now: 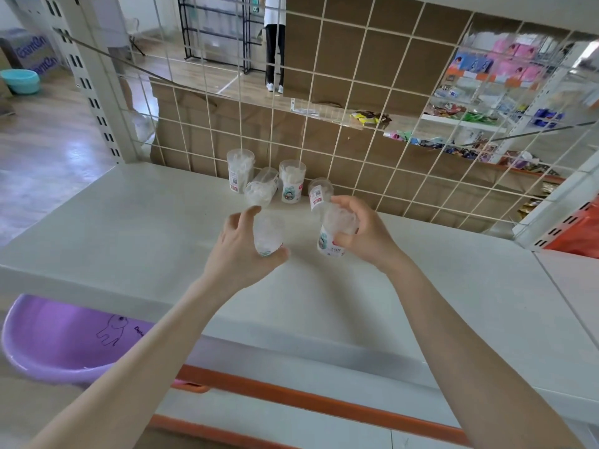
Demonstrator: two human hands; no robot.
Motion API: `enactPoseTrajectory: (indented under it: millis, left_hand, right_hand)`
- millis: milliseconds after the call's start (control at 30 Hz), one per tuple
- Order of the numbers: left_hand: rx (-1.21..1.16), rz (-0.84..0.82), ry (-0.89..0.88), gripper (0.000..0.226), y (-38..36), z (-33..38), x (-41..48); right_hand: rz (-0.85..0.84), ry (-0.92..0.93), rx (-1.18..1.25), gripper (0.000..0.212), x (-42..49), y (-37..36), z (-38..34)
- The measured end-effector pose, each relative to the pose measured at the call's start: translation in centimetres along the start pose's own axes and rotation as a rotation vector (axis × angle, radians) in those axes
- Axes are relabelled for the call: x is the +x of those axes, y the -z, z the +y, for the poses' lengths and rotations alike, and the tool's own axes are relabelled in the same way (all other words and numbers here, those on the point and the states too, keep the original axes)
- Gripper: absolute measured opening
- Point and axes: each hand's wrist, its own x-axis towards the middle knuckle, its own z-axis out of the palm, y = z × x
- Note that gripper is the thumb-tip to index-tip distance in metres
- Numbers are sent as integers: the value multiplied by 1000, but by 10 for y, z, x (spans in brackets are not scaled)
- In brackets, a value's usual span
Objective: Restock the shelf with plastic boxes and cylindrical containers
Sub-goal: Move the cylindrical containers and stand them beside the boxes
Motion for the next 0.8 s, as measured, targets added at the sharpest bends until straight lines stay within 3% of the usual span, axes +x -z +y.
enactPoseTrajectory:
  millis: [267,367,500,600,733,800]
  left_hand:
    - [-112,79,-18,72,-13,-5,12]
    - [-198,69,0,67,-7,-4,18]
    - [-509,-32,78,58,10,3,23]
    - [-629,-78,42,53,21,10,21]
    - [-790,-177,-50,54,32,17,15]
    - [-857,-210,-85,54,34,17,12]
  right_hand:
    - [-59,-33,-66,63,-5,-1,7]
    - [86,74,-112,52,-5,0,-4]
    - [257,244,-19,32,-12,0,-33]
    - [164,225,85,31,-16,-7,-53]
    - [-136,106,57,61,-24,-25,-57]
    - [-180,93,61,61,-26,-34,-55]
